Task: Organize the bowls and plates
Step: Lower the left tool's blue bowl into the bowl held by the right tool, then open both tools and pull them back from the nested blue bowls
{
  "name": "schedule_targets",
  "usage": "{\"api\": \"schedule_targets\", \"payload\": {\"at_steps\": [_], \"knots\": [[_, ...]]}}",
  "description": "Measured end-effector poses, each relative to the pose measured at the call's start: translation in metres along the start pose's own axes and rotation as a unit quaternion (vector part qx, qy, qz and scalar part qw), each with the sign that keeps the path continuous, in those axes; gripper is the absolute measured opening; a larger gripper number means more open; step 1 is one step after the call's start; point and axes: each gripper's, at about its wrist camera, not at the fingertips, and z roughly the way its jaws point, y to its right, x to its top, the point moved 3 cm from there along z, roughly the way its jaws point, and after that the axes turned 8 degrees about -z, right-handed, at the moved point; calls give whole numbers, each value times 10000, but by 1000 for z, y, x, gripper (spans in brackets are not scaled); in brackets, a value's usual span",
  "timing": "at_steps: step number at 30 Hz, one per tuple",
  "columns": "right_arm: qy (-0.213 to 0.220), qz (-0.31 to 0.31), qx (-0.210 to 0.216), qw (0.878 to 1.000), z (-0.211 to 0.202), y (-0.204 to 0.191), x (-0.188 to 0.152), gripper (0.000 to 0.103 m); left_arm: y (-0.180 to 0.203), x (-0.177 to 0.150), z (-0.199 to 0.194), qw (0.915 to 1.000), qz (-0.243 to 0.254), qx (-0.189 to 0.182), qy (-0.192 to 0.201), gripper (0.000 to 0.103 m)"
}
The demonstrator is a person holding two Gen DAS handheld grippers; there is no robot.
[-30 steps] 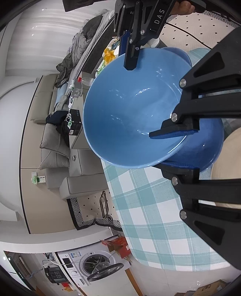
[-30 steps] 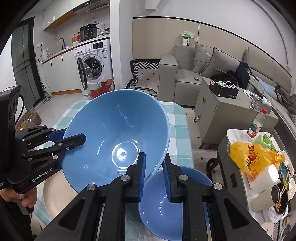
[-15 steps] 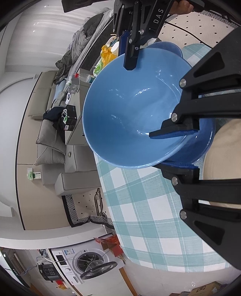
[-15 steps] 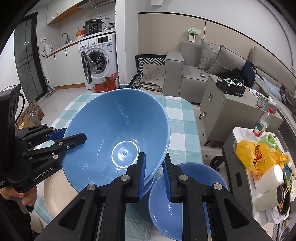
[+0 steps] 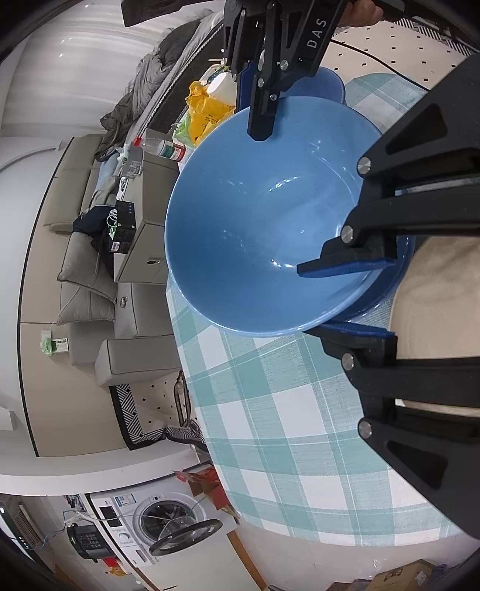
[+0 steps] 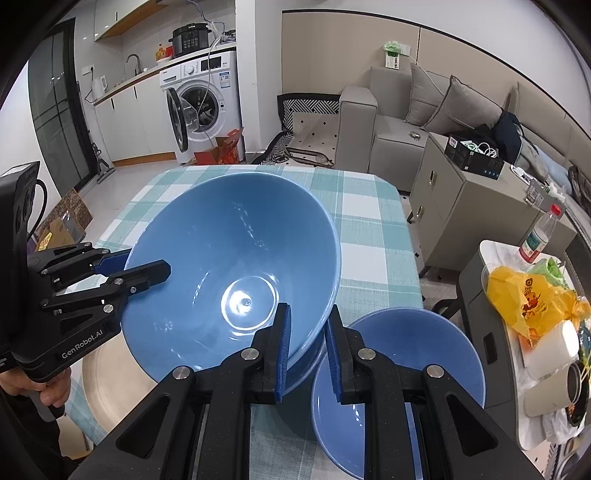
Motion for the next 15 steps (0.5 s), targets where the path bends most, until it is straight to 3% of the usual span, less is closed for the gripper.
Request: {"api": "schedule_targets", "payload": {"at_steps": [15], "knots": [[-228,2,66,9997,27,4,-11,18,-3,-12,18,9997,33,51,-223,21]]}}
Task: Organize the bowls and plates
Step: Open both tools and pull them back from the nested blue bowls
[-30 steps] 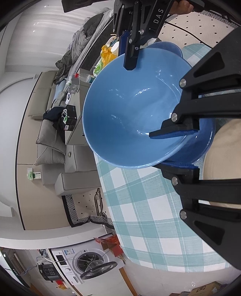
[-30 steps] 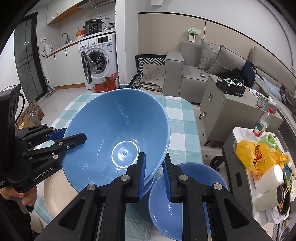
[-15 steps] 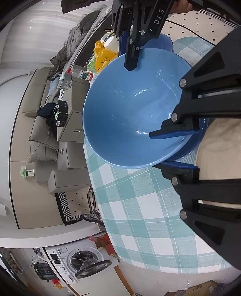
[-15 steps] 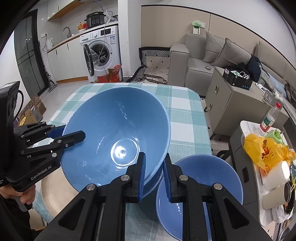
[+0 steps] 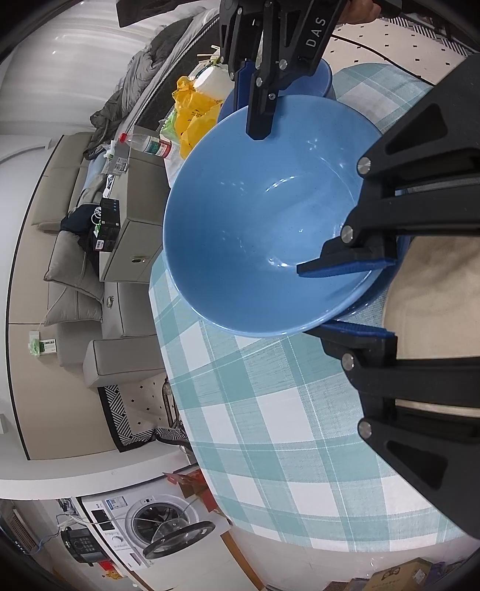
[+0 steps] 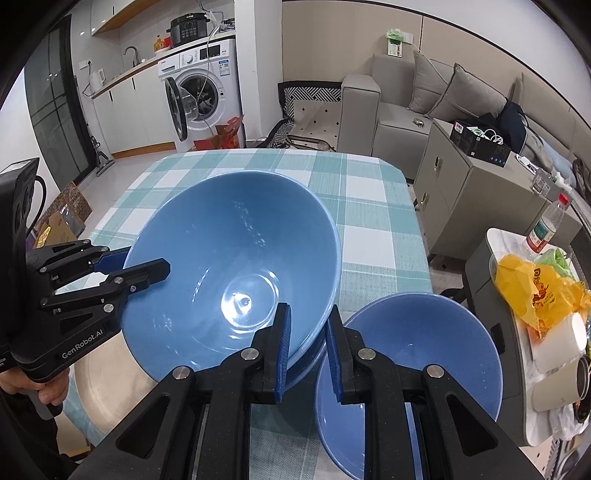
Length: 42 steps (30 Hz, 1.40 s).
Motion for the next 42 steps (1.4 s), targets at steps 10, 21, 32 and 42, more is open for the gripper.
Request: {"api": "schedule_targets", "payload": {"at_steps": [10,21,32,42], "knots": [[-125,-10,20,9999,13,-2,-4,19,-1,-4,8,9999,43,38,-97,21],[-201,-16,-16,9998,21,-2,-8,19,-1,-8,16,9998,75,49,-160,21],[-291,-81,-35,9995,25,-3,-13,19,0,-9,16,9996,193,129,-164,21],[-332,-88,-35,9994,25,-3,-15,20,3,-12,14,9993,257,196,-165,21]]}}
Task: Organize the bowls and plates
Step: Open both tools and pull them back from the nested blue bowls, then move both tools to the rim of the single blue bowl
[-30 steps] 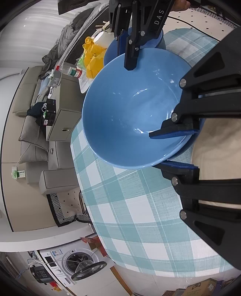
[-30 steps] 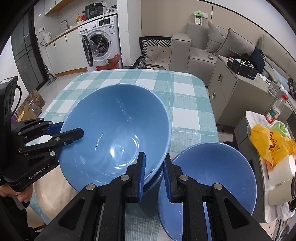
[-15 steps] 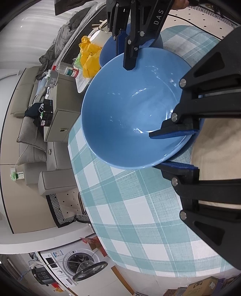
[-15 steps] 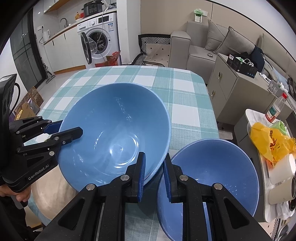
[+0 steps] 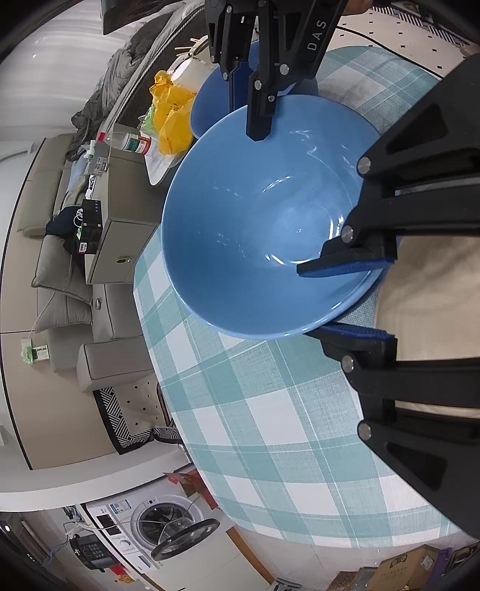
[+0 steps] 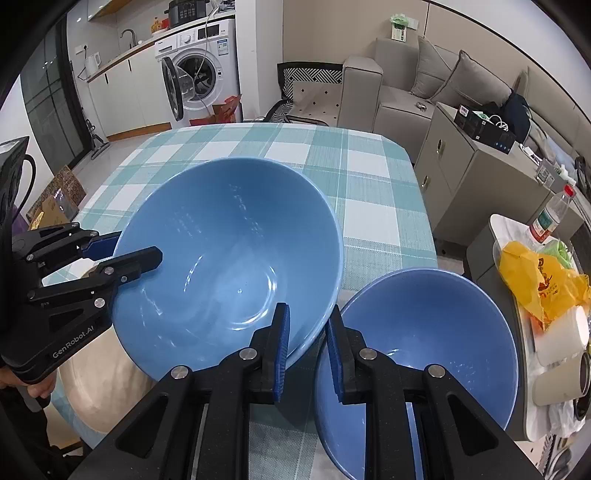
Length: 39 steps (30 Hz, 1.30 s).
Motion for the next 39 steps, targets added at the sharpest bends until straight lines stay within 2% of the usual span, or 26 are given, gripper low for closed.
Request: {"api": "schedule_targets", "payload": {"at_steps": [8,10,11,17,19,21,22,23,24,25,27,28,30,32,39], "knots": [[-14,-6,52,10000,0,-2,-2,21,-2,0,2,10000,-35,43,-21,27],[13,-28,52,10000,-1,-2,-2,23,-3,0,3,9999,-59,106,-20,48],[36,-42,24,10000,-2,-2,-2,27,-3,1,2,9999,-67,150,23,51],[153,-5,8,9999,-8,3,-2,31,-7,2,1,9998,-132,171,23,51],[189,55,66,9998,-10,6,-2,38,-6,2,1,9998,-117,158,24,52],[257,157,178,9994,-12,9,-3,53,-6,2,0,9998,-126,130,21,53],[283,230,250,9990,-13,11,-3,55,-5,2,0,9998,-134,124,20,55],[287,280,302,9987,-13,13,-3,63,-5,2,0,9998,-137,125,20,58],[301,318,330,9985,-14,14,-3,72,-5,2,-1,9998,-146,128,28,69],[334,359,340,9982,-15,15,-3,75,-5,2,-2,9998,-166,129,47,86],[359,374,362,9980,-17,17,-3,79,-4,4,-7,9996,-220,69,182,99],[360,372,376,9980,-19,17,-4,82,-4,5,-10,9994,-242,7,247,100],[391,371,349,9979,-22,17,-4,95,-5,8,-14,9990,-322,-133,282,100],[473,366,206,9980,-27,18,-5,100,-7,11,-17,9983,-435,-247,291,103],[682,575,54,9960,-48,31,-9,101,-5,18,-26,9976,-481,-336,359,103]]}}
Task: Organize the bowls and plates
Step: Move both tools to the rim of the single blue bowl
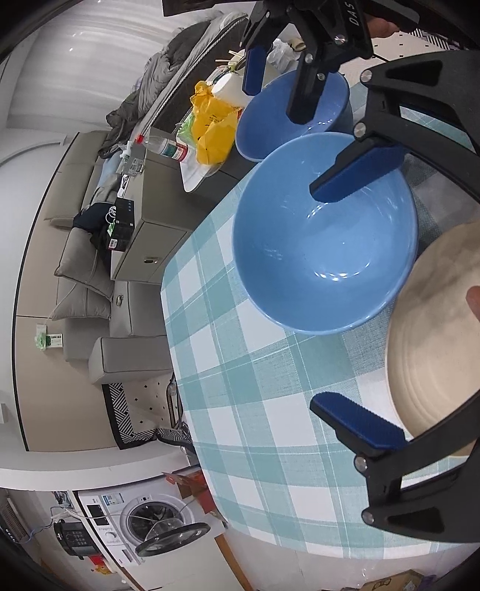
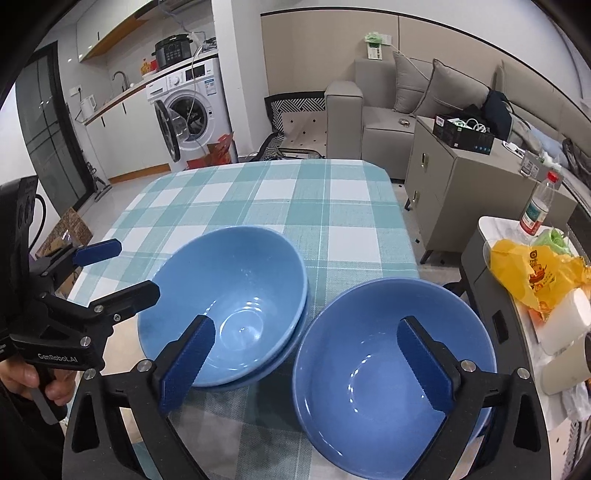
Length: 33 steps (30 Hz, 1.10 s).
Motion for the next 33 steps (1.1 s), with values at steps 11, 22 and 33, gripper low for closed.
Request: {"api": "schedule_targets", "payload": {"at_steps": [11,22,33], "knots": [[428,389,-431,9974,-37,21,-13,102,22,7,-8,9996,214,-124,113,103],[421,1325,-779,9872,-60,74,-49,102,52,10,3,9987,445,-267,8,103],[278,1561,-754,9845,-49,96,-77,102,81,9,18,9963,701,-467,-141,103]]}}
